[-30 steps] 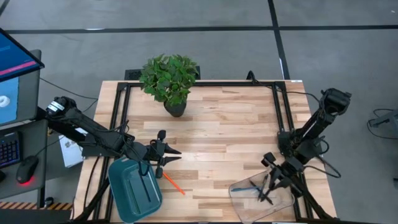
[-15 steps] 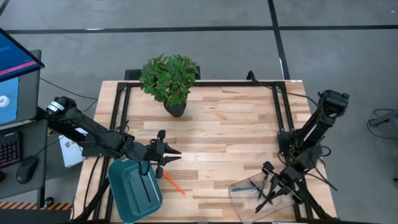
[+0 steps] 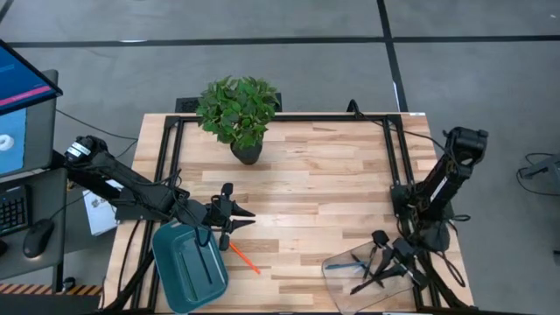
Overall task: Sort pens & pencils
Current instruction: Put the black pen into the transparent bin, then put the orange pencil into the blue bin
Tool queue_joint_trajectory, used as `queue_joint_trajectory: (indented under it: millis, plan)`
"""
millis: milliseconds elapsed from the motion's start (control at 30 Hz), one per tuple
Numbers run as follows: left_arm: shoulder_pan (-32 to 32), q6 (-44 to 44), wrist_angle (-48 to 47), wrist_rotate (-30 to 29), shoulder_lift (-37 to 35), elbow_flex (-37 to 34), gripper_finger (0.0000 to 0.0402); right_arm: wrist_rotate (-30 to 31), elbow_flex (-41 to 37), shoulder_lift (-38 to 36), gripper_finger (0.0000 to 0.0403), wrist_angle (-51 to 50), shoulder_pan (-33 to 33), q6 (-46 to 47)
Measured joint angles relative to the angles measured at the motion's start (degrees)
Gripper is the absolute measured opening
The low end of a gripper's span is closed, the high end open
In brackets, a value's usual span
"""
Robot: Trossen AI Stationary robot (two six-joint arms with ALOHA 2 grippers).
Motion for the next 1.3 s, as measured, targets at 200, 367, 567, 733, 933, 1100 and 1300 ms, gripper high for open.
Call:
queue_joint_trajectory:
  millis: [200,367,567,733,933,1100,1300]
  plan:
    - [-0.02,0.0,0.0,0.0,0.0,0.0,0.0071,4.19,0.0,-0.02,0.006,-2.14,3.46,1.98]
    - [-0.01,0.38,-0.02,0.0,0.0,0.0,0.0071,10.45,-0.01,-0.07,0.006,-3.09,6.85,4.23]
    - [0.0,0.46,-0.02,0.0,0.0,0.0,0.0071,12.57,-0.02,-0.07,0.0069,-3.28,7.71,11.22]
    - [0.0,1.55,-0.02,-0.02,0.0,0.0,0.0071,12.54,-0.04,-0.07,0.0085,-3.92,7.71,14.85]
    - [-0.01,1.53,-0.02,-0.02,0.0,0.0,0.0071,12.52,-0.04,-0.07,0.0099,-3.9,7.71,15.03]
    - [0.0,1.55,-0.02,-0.02,0.0,0.0,0.0071,12.5,-0.04,-0.07,0.0104,-3.9,7.71,14.99]
    - [0.0,1.56,-0.02,-0.16,0.0,0.0,0.0071,17.72,-0.07,-0.09,0.0103,-2.36,4.46,6.43]
